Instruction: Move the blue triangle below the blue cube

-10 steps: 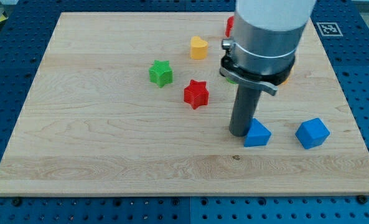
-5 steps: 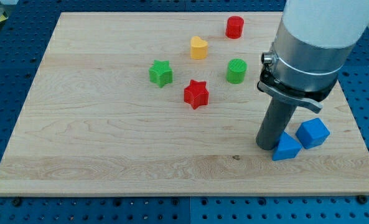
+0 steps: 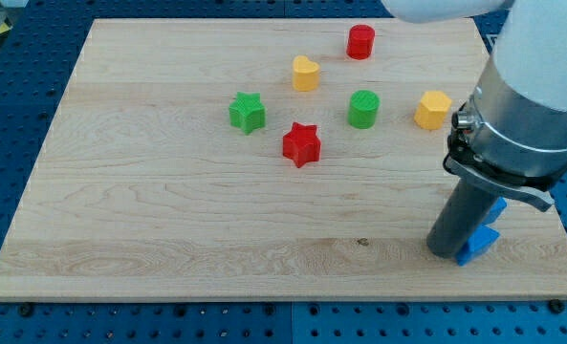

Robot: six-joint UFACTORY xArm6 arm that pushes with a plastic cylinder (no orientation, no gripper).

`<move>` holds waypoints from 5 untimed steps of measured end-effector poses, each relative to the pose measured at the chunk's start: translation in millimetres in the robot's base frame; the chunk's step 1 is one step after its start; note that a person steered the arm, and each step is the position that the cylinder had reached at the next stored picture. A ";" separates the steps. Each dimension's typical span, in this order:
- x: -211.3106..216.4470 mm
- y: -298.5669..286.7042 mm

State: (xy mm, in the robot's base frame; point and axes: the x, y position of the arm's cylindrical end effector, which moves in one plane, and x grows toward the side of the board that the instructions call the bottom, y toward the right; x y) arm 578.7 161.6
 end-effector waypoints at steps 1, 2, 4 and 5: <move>0.0 6.4; 0.0 15.7; 0.0 27.6; 0.0 -4.5</move>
